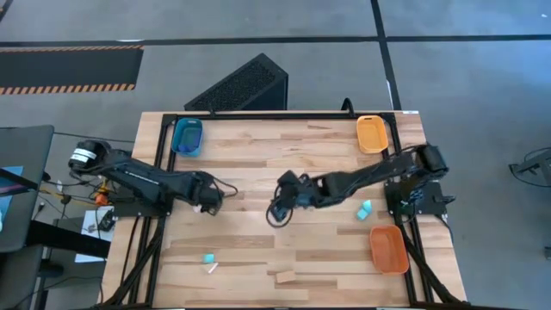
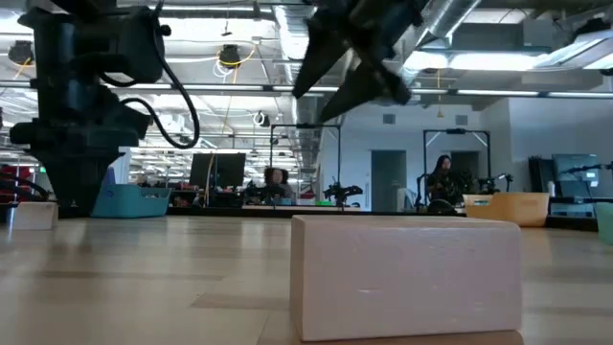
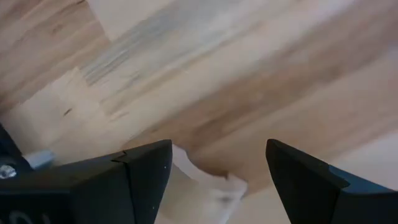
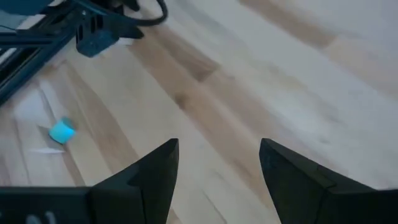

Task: Sort & place blocks by color
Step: Put the top left brown block into the yellow bin

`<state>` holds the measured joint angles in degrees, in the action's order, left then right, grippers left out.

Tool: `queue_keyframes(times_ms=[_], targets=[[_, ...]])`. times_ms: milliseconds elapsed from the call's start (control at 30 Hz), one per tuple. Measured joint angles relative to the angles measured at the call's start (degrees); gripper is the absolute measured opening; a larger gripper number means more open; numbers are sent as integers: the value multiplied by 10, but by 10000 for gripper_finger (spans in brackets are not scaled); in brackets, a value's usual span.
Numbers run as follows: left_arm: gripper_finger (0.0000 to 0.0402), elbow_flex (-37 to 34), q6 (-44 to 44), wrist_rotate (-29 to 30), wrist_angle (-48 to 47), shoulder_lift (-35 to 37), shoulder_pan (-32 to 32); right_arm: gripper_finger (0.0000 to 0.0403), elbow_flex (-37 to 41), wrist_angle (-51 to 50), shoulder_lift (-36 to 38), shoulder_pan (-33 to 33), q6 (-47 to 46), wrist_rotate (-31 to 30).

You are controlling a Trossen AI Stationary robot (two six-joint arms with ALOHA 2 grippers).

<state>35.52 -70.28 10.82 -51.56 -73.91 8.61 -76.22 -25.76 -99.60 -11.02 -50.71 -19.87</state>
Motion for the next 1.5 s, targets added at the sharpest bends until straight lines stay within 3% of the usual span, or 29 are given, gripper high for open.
queue_keyframes(times_ms=[133,300,433,567,833,1500], targets=[[247,-18,-90,4,-15,59,-15,249,6,-95,46,18,33,-15],[247,-18,-221,54,-21,108,2,249,69,-140,97,65,64,27],[247,-18,-287,80,-35,103,11,249,133,-106,143,87,74,46],[247,-18,-319,62,-34,89,27,249,183,-42,183,101,63,49],[247,-18,-448,51,-64,59,96,249,194,-8,219,101,66,48],[247,-21,-475,29,-64,3,106,249,196,-16,166,-36,-18,-18]])
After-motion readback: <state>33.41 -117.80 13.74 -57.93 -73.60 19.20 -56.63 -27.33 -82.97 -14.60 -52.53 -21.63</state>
